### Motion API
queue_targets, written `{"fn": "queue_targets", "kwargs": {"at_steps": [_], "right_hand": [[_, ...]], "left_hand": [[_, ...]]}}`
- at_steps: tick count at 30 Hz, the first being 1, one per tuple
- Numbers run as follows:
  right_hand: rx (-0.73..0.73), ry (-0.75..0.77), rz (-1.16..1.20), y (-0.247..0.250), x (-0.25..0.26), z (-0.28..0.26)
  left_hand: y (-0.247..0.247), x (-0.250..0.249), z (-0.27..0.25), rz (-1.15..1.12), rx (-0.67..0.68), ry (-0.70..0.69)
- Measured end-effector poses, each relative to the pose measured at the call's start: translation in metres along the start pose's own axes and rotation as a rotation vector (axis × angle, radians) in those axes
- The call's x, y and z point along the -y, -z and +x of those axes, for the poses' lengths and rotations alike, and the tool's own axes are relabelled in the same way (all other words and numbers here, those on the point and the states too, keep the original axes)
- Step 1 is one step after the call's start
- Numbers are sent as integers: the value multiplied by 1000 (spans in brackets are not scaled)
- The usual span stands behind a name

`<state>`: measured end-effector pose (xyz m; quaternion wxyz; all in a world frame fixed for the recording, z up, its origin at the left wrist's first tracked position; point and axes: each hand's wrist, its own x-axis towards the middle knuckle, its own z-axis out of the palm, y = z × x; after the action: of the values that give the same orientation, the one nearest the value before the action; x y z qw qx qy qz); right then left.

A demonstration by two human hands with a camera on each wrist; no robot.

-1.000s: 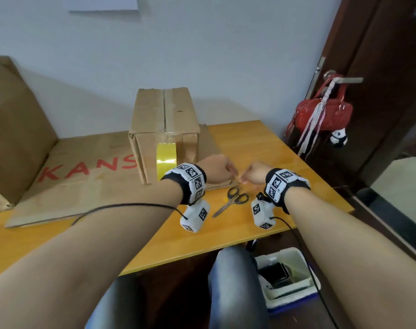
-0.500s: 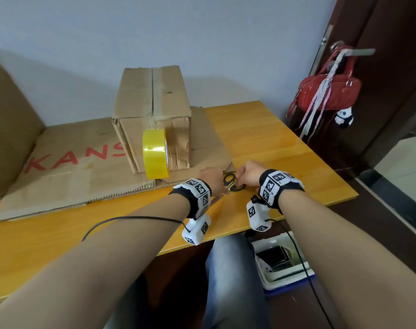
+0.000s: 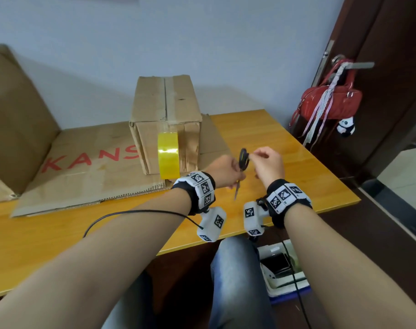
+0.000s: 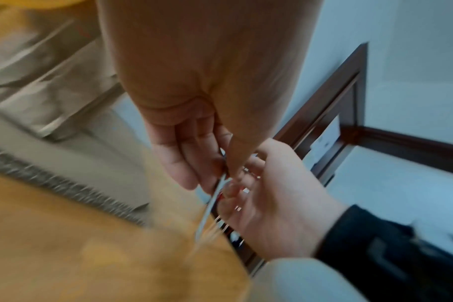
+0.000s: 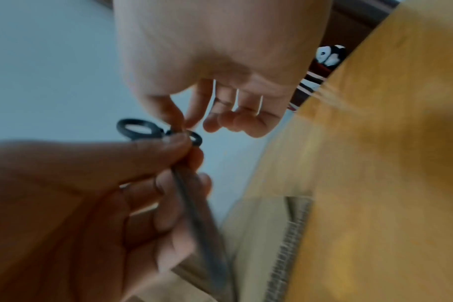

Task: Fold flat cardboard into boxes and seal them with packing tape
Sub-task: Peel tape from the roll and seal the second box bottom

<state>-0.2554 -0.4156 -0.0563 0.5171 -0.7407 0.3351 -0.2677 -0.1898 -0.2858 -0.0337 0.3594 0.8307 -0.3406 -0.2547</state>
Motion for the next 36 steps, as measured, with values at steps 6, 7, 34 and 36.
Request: {"fn": "queue_targets", "kwargs": {"at_steps": [6, 7, 34, 36], "right_hand": [[34, -13, 245, 1, 68, -14], [74, 4, 263, -1, 78, -17], [126, 186, 355, -105, 177, -31], [95, 192, 341, -110, 175, -33]], "left_hand": [[34, -37, -18, -59, -263, -206], [42, -40, -23, -46, -285, -231], [160, 56, -81, -449, -86, 159], [162, 55, -80, -519, -76, 156]]}}
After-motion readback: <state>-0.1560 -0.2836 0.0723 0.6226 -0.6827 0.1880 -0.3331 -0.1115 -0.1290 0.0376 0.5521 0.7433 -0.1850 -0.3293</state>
